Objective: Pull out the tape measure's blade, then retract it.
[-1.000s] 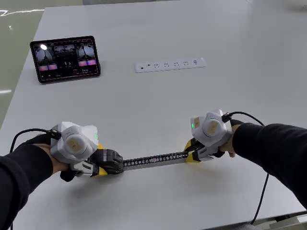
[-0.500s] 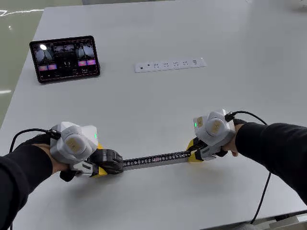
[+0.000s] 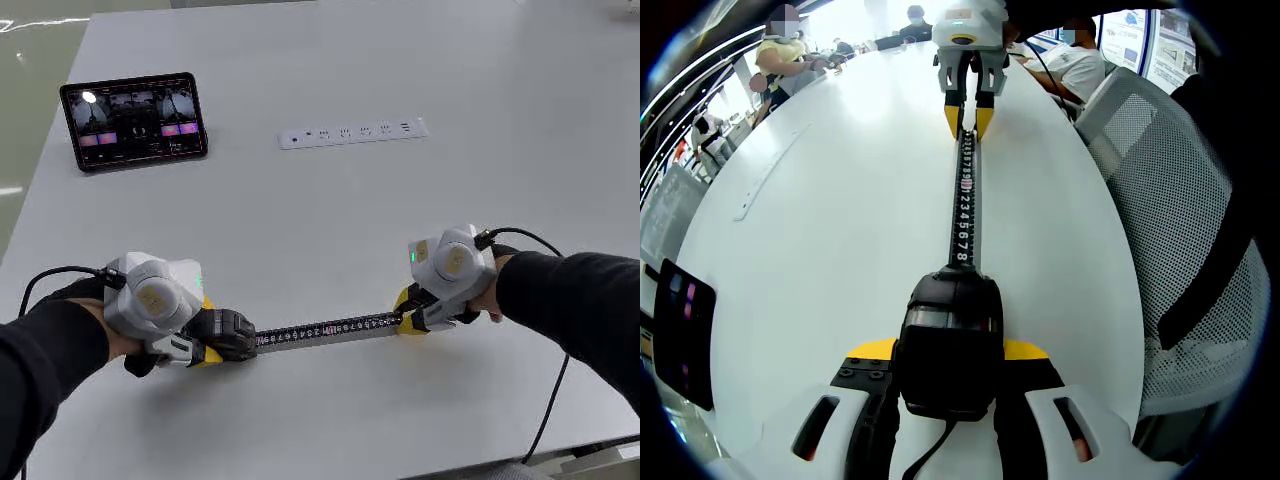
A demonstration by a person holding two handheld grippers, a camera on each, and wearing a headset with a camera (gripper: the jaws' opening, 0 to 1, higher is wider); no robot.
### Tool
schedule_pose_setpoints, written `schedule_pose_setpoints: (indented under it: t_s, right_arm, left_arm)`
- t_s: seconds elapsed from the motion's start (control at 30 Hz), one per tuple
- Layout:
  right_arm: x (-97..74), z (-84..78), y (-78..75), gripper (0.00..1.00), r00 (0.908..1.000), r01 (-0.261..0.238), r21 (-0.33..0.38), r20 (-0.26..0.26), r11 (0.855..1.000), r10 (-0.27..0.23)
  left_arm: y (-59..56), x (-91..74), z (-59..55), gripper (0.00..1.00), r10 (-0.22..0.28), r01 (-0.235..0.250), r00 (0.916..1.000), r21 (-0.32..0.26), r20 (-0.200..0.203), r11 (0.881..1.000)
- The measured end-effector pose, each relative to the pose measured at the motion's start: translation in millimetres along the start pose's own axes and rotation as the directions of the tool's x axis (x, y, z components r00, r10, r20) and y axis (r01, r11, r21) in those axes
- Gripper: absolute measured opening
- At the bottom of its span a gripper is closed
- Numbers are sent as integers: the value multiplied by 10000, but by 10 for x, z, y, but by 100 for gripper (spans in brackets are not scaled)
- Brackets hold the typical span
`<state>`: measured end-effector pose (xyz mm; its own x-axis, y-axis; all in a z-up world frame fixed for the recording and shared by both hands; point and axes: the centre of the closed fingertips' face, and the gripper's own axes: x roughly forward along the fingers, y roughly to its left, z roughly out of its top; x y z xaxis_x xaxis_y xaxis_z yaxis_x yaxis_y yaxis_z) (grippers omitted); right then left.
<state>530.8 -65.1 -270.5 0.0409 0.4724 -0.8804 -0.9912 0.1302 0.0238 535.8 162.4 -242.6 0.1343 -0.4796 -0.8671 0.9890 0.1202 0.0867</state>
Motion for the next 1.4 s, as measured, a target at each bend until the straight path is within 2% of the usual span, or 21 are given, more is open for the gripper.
schedule_pose_setpoints:
  t_s: [1.4]
  right_arm:
    - [-87,-165,-42,10,9997,134,105,-183,9999,-132]
  left_arm:
    - [-24,-22,18,31,17,-17,10000,-22,50,10000]
